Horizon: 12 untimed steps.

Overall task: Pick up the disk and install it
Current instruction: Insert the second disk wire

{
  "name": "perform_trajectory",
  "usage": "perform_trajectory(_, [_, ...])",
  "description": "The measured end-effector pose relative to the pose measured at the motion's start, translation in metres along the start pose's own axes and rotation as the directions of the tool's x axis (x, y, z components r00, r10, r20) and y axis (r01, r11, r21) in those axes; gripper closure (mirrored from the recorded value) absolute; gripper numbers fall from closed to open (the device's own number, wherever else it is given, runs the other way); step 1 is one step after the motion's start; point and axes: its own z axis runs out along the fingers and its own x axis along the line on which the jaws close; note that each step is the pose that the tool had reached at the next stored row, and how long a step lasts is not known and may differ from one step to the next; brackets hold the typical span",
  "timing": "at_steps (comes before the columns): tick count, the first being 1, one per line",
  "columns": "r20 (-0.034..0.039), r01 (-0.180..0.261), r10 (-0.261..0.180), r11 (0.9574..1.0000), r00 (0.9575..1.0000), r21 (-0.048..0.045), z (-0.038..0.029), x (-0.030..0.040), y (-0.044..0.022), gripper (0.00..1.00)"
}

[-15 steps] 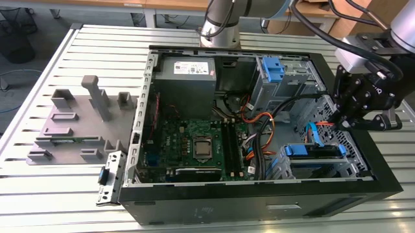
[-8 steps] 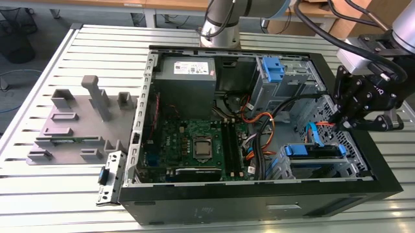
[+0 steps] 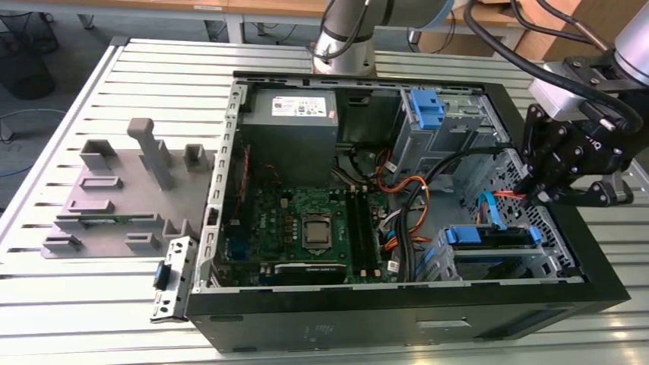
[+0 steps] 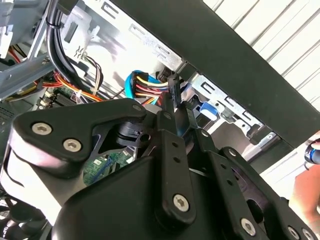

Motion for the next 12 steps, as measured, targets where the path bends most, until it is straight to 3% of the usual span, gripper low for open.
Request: perform_trajectory(12, [-0.0002,0.06,-0.06,0.9982,0.9982,-0.0033,0.0029,0.0003,-0.0019,0.76])
